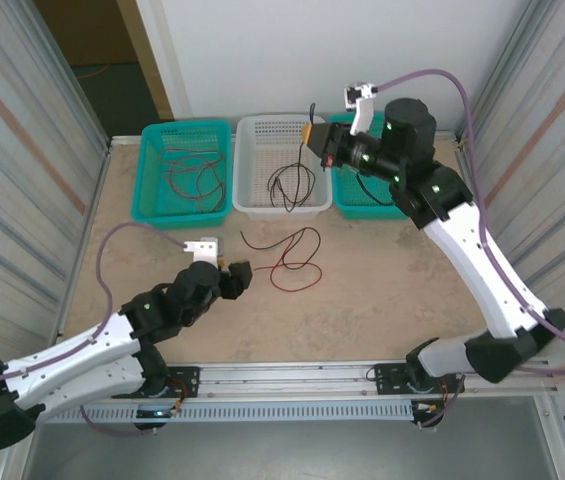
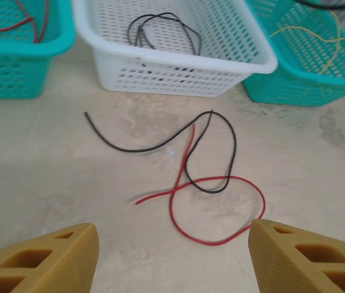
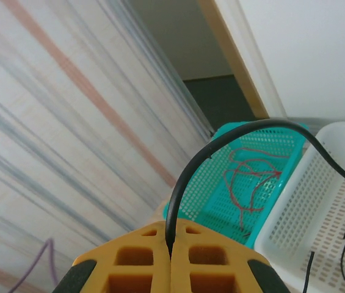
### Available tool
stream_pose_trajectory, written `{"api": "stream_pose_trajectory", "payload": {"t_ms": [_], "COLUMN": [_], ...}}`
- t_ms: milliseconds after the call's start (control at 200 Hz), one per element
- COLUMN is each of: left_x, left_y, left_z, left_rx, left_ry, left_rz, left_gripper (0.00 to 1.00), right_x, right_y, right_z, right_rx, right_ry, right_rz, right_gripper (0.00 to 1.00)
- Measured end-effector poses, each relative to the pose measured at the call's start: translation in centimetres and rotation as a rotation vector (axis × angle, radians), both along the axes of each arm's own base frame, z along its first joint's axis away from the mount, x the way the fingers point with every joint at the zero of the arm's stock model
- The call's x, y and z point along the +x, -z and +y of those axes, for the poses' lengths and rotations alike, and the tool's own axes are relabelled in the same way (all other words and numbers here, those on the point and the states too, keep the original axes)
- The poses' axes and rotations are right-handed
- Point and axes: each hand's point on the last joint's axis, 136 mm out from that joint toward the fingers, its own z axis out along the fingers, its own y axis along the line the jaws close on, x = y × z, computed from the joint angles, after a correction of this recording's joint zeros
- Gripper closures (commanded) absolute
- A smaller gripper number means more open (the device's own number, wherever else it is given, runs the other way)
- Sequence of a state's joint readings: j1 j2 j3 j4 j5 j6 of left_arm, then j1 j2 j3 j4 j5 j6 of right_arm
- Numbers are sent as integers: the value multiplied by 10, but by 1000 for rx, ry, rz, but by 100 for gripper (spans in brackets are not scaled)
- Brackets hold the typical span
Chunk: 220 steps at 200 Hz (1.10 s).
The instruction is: Untangle the cables
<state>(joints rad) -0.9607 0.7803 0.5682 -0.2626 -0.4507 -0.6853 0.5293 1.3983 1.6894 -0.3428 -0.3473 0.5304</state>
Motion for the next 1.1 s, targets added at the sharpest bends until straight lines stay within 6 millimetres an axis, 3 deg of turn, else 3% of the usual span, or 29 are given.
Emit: {"api": "stream_pose_trajectory", "payload": {"t_ms": [185, 301, 391, 491, 566, 716, 842, 927, 1102], "left_x": [-2, 1, 2, 3, 3, 4, 5, 8, 12], "left_y": [5, 13, 19, 26, 31, 45, 52, 50, 53], "left_z": [21, 37, 49, 57, 60, 60, 54, 49, 39], "left_rx": [-2, 9, 6, -3, -9, 11, 35, 32, 22], "left_ry": [-75, -141, -187, -215, -226, -232, -220, -210, -188], "left_rz": [39, 85, 124, 167, 197, 266, 312, 323, 342], "left_gripper": [36, 38, 38, 38, 38, 39, 41, 42, 45], "right_x": [60, 101, 131, 152, 156, 150, 127, 97, 6], "right_y": [23, 34, 49, 75, 98, 121, 143, 161, 196], "right_z": [12, 20, 24, 26, 26, 20, 13, 12, 12], "right_rx": [-25, -26, -33, -67, -103, -157, -230, -303, -462], "right_ry": [23, 26, 34, 51, 64, 92, 109, 107, 62], "right_rz": [56, 83, 124, 186, 248, 314, 343, 357, 339], "right_gripper": [97, 86, 71, 59, 58, 58, 55, 54, 52]}}
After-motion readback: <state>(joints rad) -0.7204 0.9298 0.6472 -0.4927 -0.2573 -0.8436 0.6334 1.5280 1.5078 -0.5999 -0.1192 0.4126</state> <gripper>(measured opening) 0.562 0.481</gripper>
